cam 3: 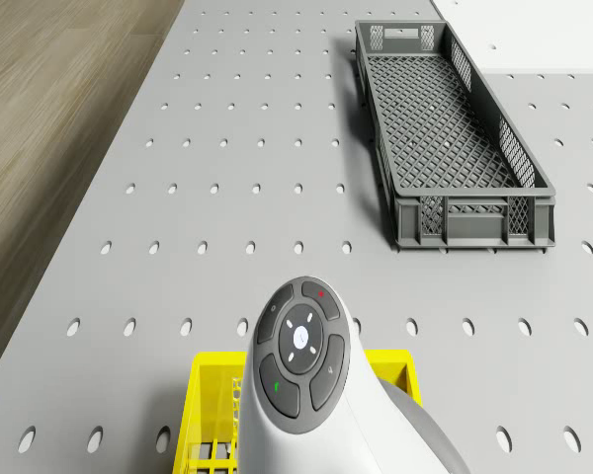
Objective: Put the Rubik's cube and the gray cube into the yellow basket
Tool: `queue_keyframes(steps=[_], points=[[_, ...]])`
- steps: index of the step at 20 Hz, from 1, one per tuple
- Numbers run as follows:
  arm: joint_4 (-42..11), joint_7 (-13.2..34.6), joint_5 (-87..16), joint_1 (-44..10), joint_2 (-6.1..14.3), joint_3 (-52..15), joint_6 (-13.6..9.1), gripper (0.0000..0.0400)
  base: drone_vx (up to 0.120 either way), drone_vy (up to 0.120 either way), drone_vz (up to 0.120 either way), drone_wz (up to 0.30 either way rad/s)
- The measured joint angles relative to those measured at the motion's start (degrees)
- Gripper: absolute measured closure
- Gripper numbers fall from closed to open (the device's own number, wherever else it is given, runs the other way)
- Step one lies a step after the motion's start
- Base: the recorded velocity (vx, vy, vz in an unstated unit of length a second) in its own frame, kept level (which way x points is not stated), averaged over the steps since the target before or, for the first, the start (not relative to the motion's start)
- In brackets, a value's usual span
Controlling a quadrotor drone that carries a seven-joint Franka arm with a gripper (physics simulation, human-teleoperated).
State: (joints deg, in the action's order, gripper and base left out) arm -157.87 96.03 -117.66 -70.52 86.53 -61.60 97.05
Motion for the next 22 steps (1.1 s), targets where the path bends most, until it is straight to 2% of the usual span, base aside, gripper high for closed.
queue_keyframes(steps=[3,7,15,22], points=[[0.34,-0.09,-0.73,-0.06,-0.32,0.7,0.09,0.0077,0.0,0.0,0.0,0.0],[-0.4,-0.22,0.38,0.5,-0.48,-0.61,-0.85,0.0028,0.0,0.0,0.0,0.0],[-2.69,-0.31,5.04,1.9,-0.55,-5.73,-3.5,0.0004,0.0,0.0,0.0,0.0],[-3.3,-0.29,6.64,2.24,-0.58,-7.46,-4.29,0.0001,0.0,0.0,0.0,0.0]])
